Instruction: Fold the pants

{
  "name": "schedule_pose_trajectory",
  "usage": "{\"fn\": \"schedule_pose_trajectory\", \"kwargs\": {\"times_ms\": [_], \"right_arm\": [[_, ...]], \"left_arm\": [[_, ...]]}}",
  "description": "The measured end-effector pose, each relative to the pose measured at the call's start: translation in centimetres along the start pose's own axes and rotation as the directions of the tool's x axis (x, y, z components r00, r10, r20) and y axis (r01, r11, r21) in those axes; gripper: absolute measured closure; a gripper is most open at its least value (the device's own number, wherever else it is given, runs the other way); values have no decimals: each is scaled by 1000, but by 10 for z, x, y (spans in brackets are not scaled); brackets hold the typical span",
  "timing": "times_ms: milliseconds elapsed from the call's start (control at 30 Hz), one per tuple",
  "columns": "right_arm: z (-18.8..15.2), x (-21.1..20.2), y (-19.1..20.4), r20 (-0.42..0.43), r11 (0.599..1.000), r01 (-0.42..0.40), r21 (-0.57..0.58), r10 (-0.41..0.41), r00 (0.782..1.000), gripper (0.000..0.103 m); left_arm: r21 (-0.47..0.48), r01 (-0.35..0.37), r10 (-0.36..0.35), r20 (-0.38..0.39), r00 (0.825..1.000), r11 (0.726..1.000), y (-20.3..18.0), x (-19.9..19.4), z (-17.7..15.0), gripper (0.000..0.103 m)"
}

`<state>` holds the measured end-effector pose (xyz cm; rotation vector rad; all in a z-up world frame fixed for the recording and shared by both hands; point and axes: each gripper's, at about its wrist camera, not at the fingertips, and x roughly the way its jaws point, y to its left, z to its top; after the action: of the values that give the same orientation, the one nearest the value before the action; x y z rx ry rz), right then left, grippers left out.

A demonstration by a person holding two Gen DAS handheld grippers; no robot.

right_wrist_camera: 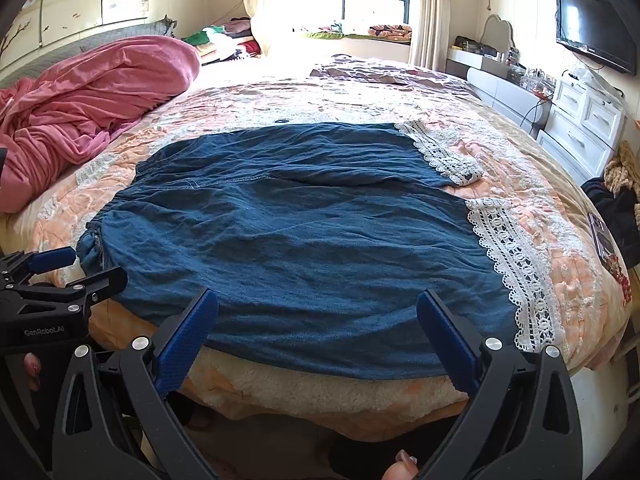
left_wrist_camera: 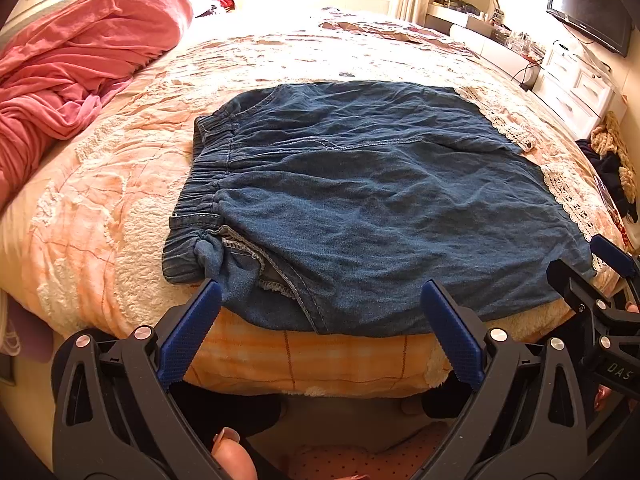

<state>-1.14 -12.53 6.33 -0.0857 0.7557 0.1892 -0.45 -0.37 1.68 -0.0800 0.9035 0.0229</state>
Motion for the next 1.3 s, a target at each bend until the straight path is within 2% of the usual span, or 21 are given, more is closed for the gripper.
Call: {"fn": "schedule_pose_trajectory", "kwargs": {"times_ms": [433, 867, 1200, 1300], "right_arm": [[2, 2, -1, 1, 1000, -2, 7, 2, 1000, 4], [26, 22, -13, -7, 999, -23, 22, 23, 1000, 4], [62, 53, 1, -49, 985, -173, -11, 173, 984, 4], [79, 63, 5, -46, 974, -227, -19, 226, 973, 4]], "left_arm": [[-3, -2, 2, 2, 1000, 1000, 1, 0, 2, 9], [-13, 5, -5, 8, 1000, 1000, 12, 9, 20, 9], [-32, -4, 3, -9, 1000, 999, 40, 27, 56, 9], [-36, -38, 39, 6, 999, 999, 58, 34, 73, 9]]}}
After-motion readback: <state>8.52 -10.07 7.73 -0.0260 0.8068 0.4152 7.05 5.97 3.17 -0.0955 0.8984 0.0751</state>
